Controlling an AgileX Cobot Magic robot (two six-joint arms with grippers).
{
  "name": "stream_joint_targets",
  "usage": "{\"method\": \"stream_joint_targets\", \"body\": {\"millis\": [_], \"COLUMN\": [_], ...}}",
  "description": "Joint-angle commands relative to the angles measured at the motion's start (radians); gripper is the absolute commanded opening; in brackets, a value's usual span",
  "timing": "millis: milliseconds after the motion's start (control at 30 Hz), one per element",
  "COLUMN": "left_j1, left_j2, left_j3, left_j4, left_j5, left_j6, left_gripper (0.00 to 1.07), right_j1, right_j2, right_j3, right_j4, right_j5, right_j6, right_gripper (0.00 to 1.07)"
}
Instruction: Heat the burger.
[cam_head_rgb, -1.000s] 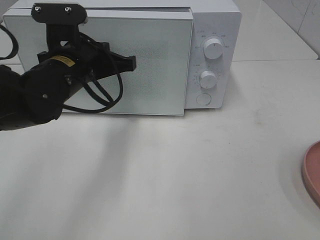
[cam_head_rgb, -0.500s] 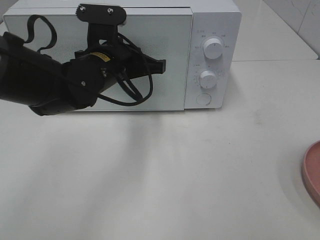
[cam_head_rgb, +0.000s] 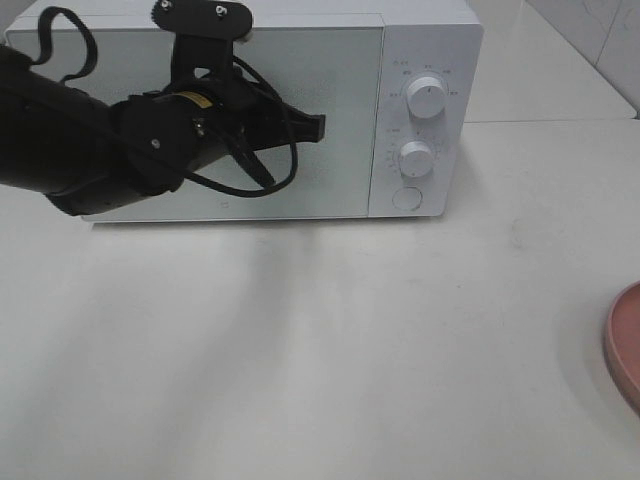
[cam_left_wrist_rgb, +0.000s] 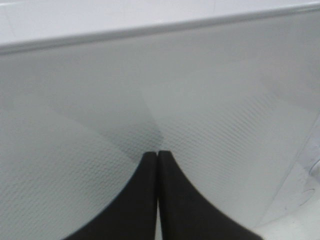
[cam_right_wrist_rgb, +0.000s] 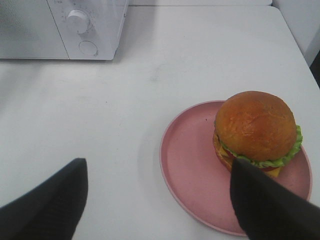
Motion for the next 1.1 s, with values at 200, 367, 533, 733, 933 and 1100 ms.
{"method": "stream_joint_targets", "body": {"millis": [200,367,533,733,933,1100], "left_j1": [0.005,0.005,0.007,0.020,0.094,0.203], "left_j2": [-0.165,-0.215,-0.249,-0.251,-0.257,-0.324], "left_j3": [0.172,0.201,0.201,0.201,0.201,0.201], "left_j4": [-0.015,-0.014,-0.020,0.003,0.036,0.204], "left_j5": [0.081,0.217,0.435,0.626,0.848,1.035], "left_j6": [0.002,0.003,0.016,0.015,-0.035,-0.162], "left_gripper": [0.00,0.07,0.30,0.63,0.80,0.84], "right_j1": [-0.005,-0.005,-0.005,-0.005,-0.005,-0.005], "right_j2": [-0.026,-0.026,-0.026,-0.026,-0.026,-0.026], "right_j3": [0.001,0.001,0.001,0.001,0.001,0.001], "right_j4": [-0.002,-0.002,-0.002,-0.002,-0.002,-0.002], "right_j5": [-0.007,-0.007,-0.007,-0.007,-0.007,-0.007], "right_j6": [-0.010,-0.010,-0.010,-0.010,-0.010,-0.010], "right_gripper": [0.75,0.75,0.75,0.75,0.75,0.75]}}
